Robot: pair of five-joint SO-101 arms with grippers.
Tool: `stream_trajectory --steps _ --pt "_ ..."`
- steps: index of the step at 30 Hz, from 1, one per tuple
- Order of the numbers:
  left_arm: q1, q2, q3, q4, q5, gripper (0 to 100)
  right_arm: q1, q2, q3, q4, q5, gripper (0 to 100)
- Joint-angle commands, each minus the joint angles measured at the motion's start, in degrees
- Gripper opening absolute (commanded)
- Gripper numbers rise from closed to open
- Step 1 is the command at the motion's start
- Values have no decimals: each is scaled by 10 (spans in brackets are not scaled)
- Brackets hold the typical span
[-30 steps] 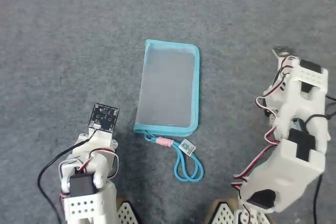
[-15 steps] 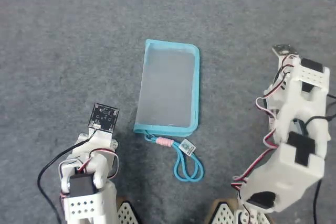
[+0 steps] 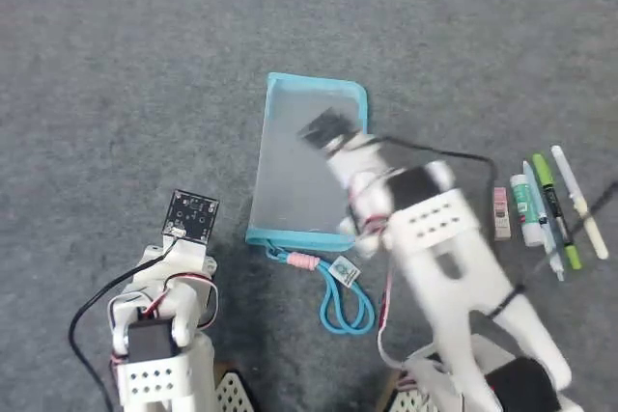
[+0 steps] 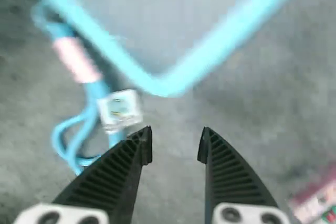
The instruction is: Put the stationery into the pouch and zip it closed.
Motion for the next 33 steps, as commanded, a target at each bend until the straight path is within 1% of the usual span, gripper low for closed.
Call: stream_trajectory --steps 1,8,16,19,23,26,29,33 --pt "-4 -11 -3 1 -6 20 -69 -18 0 -52 -22 137" --pt "-4 -11 -3 1 -6 20 -131 49 5 -109 -16 137" --pt "-4 -11 -3 1 -6 20 -130 195 0 -205 -12 138" --pt "-4 -11 -3 1 -6 20 -88 237 -18 -211 -12 138" --pt "-4 -11 -3 1 -6 20 27 291 -97 -182 -5 138" --pt "-4 -11 -3 1 -6 20 91 348 -171 -147 22 138" --pt "-4 -11 -3 1 -6 20 127 402 -242 -127 23 138" --pt "-4 -11 -3 1 -6 20 138 416 -307 -96 20 138"
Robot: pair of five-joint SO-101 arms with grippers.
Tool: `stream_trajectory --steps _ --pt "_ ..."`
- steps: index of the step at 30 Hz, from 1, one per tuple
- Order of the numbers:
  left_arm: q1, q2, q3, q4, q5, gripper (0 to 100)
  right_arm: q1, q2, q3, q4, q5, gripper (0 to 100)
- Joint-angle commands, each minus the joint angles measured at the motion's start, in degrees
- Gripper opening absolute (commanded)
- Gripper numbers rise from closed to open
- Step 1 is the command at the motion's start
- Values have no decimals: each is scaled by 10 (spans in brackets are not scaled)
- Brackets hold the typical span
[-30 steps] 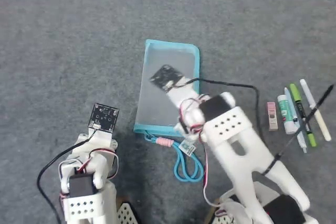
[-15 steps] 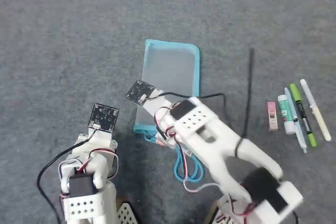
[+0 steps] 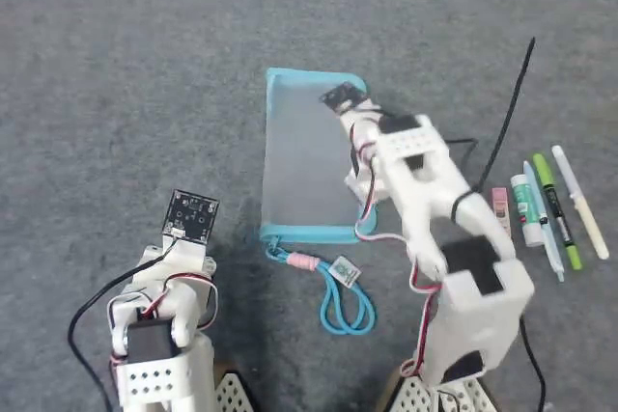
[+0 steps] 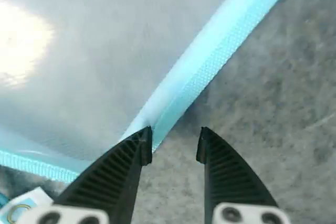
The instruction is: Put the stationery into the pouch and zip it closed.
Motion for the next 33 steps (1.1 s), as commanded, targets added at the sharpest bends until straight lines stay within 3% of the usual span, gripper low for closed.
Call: stream_trajectory --steps 1,4,7,11,14,21,33 --pt "-4 -11 -3 1 -6 20 22 -11 -84 29 4 138" --pt "-4 -11 -3 1 -6 20 7 -56 -86 67 3 138" --pt "-4 -11 -3 1 -6 20 -56 -123 -19 90 4 138" --pt "-4 -11 -3 1 -6 20 -135 -236 134 -1 4 138" --pt "-4 -11 -3 1 -6 20 -143 -276 206 -31 8 138" --pt "-4 -11 -3 1 -6 20 -102 -197 193 -66 23 138" --pt "-4 -11 -3 1 -6 20 36 24 -84 -2 23 138"
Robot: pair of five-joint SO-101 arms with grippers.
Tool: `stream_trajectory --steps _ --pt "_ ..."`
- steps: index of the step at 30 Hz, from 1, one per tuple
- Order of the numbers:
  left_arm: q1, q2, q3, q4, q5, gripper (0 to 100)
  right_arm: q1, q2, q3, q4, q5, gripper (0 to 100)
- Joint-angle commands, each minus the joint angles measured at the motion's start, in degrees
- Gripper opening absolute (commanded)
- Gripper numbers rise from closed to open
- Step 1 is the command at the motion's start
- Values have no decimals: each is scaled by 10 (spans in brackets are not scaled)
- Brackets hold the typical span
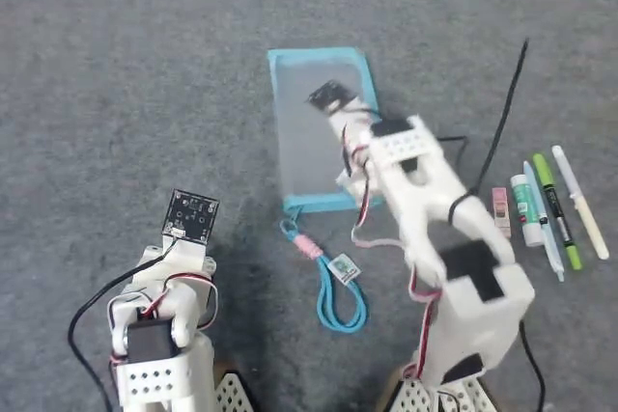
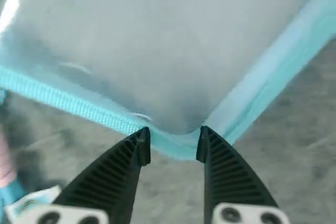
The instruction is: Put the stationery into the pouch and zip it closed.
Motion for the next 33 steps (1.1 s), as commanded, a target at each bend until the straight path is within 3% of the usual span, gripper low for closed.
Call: stream_trajectory --steps 1,5,10,19,28,33 --pt "-4 -11 -3 1 -6 20 60 55 -125 37 4 138" --pt "-4 -11 -3 1 -6 20 54 51 -157 59 0 138" --pt "-4 -11 -3 1 -6 20 -16 -46 -133 110 -40 138" --pt "-4 -11 -3 1 -6 20 -195 -223 101 22 -96 138" --pt "-4 -11 -3 1 -6 20 -230 -163 128 -21 -98 141" --pt "-4 -11 -3 1 -6 20 -231 -127 128 -42 -125 218"
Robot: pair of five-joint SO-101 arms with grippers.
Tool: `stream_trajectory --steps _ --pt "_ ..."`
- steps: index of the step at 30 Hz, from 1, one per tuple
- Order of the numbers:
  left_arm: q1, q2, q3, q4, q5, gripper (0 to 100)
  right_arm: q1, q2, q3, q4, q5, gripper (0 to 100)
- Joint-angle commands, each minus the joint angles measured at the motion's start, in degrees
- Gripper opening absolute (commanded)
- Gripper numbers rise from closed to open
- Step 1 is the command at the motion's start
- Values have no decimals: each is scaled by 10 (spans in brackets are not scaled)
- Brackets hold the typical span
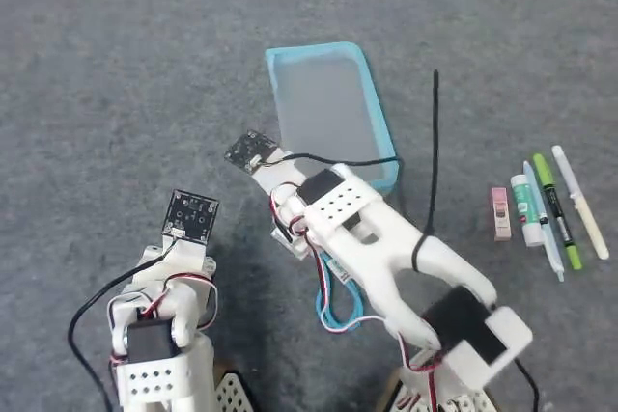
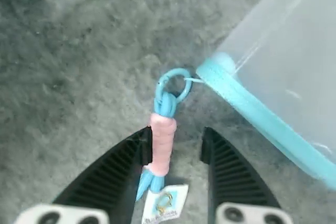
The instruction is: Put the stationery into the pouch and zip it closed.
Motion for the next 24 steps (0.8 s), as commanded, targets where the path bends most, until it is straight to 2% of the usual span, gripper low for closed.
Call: stream_trajectory --steps 1,17,19,23,24 --pt "-4 -11 -3 1 -6 20 -2 12 -3 -18 -18 225" --pt "-4 -11 -3 1 -6 20 12 78 -4 -27 -21 168" --pt "-4 -11 -3 1 -6 20 18 73 -4 -26 -21 134" --pt "-3 -11 -3 -15 -6 20 37 57 -13 -22 -21 2" --pt "-3 -11 -3 -25 -7 20 47 48 -18 -12 -21 7"
